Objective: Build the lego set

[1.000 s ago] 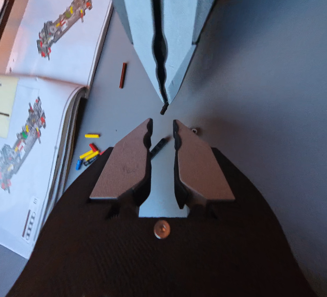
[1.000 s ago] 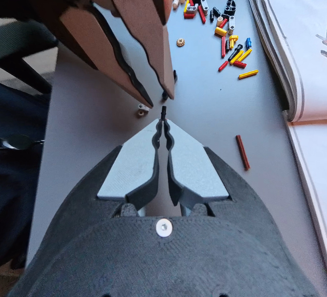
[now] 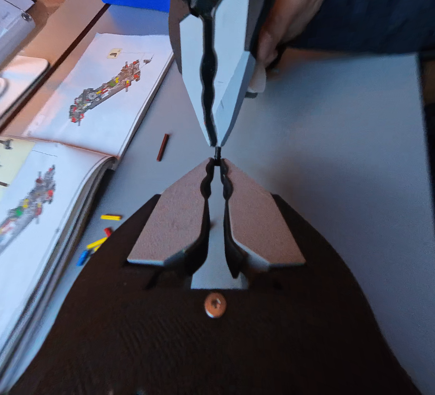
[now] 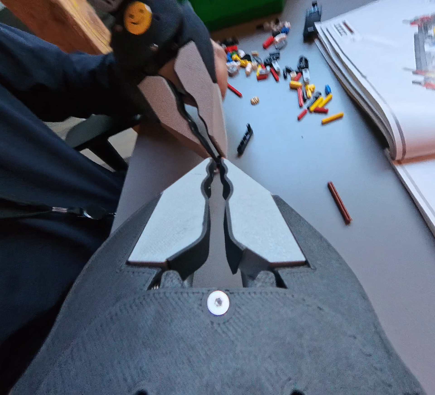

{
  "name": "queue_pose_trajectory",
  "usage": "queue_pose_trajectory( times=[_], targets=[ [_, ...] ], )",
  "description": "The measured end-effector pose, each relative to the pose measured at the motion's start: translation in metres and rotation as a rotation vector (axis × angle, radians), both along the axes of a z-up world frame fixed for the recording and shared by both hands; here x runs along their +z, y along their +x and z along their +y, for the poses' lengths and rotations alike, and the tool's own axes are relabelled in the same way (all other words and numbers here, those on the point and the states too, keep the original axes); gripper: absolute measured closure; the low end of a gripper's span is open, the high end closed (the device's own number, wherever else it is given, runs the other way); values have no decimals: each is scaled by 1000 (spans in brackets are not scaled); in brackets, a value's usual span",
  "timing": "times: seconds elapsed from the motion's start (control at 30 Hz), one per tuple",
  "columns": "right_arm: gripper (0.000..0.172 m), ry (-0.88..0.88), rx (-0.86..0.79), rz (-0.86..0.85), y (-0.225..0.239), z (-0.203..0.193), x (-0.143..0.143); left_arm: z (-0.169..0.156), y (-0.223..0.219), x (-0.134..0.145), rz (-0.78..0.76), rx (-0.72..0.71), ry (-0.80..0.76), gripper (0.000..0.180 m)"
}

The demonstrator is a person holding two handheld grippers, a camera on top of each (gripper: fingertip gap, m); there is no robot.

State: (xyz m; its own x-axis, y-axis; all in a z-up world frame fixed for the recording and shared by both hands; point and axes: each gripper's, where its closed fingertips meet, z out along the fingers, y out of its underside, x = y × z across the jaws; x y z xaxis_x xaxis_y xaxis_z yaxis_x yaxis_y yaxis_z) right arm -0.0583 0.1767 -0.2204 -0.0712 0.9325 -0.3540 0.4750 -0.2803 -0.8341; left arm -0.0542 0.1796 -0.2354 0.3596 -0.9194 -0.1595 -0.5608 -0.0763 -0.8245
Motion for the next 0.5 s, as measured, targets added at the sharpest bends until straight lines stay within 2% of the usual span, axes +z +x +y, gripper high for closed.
queue_pose_trajectory(
  times=[0.13,0.27,0.4,0.5],
  targets=[
    [168,94,39,99,1,-9,19,-7,1,12,-131,-16,-111,178],
    [164,253,44,92,5,-12,21,-13,3,20,-210,-48,-243,178],
    [164,317,50,102,6,-15,26,-20,5,28,-293,-92,-360,178],
    [167,367,58,102,5,-18,27,-21,6,29,-298,-108,-370,178]
  ],
)
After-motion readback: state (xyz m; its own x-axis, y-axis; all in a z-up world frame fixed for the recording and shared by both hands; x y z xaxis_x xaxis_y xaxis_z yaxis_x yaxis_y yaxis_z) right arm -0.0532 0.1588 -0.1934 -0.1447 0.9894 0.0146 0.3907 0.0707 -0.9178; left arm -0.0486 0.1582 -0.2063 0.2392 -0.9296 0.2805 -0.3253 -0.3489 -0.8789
